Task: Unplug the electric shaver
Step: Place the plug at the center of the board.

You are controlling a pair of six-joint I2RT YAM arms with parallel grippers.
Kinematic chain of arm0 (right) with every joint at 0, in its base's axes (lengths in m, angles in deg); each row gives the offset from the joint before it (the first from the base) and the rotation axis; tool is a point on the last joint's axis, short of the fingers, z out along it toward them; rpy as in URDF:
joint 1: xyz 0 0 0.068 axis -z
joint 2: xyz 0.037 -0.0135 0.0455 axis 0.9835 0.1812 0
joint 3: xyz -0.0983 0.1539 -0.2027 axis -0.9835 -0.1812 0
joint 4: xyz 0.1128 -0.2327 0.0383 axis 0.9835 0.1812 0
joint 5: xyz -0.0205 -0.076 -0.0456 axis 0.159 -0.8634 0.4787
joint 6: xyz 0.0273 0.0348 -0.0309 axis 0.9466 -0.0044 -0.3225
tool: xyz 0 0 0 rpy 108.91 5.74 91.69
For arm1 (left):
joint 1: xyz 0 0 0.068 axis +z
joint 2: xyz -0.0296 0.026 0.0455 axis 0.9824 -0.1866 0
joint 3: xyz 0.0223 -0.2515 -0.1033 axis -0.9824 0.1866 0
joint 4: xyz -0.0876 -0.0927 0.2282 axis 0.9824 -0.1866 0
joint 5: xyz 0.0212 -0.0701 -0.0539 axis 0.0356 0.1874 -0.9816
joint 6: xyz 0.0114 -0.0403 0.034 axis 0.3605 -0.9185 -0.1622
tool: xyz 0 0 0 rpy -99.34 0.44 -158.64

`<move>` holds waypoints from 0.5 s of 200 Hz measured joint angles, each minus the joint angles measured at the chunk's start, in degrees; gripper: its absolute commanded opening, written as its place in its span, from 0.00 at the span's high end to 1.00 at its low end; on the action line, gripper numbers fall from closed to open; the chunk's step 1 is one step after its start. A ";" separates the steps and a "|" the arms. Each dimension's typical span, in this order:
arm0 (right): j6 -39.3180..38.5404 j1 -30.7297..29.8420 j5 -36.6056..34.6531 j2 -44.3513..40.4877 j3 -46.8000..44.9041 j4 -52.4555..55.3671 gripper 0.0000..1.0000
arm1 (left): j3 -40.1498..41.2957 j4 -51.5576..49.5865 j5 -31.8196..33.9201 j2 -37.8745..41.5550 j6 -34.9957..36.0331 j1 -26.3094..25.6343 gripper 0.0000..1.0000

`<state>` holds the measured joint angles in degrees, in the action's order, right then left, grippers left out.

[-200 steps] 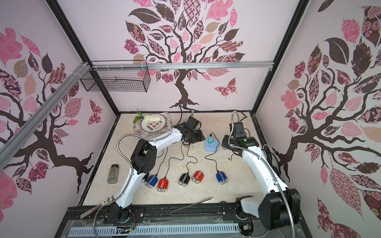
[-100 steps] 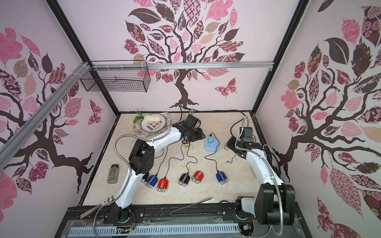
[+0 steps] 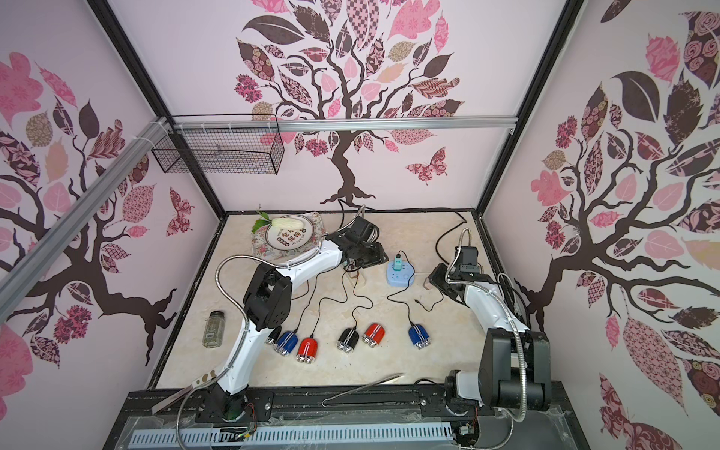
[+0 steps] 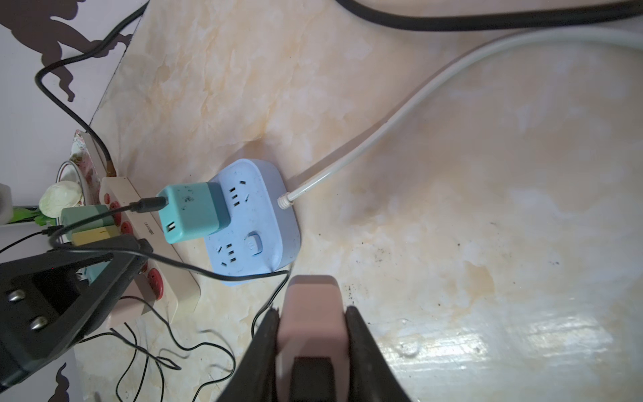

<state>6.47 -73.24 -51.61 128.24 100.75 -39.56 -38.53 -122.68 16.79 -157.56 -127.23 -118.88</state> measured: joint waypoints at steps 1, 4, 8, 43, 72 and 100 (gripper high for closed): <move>0.04 0.04 0.02 0.07 -0.04 -0.02 0.85 | 0.02 0.00 0.00 0.00 0.02 0.00 0.56; 0.15 0.15 0.11 0.24 -0.33 -0.26 0.84 | 0.02 0.00 0.00 0.00 0.04 0.00 0.56; 0.26 0.26 0.22 0.50 -0.63 -0.44 0.84 | 0.00 0.00 0.00 0.00 0.07 0.00 0.56; 1.18 2.58 2.21 2.97 -2.49 -2.54 0.84 | 0.02 0.00 -0.20 0.00 0.42 0.00 0.56; 1.40 4.39 3.96 4.98 -3.21 -3.91 0.84 | 0.00 -0.04 -0.33 0.00 0.48 0.02 0.56; 1.42 4.96 5.90 7.17 -3.21 -4.98 0.83 | 0.00 -0.28 -0.42 0.00 0.55 0.02 0.56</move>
<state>7.89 -68.27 -45.71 135.41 97.54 -44.55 -38.53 -122.96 16.37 -157.56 -126.68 -118.86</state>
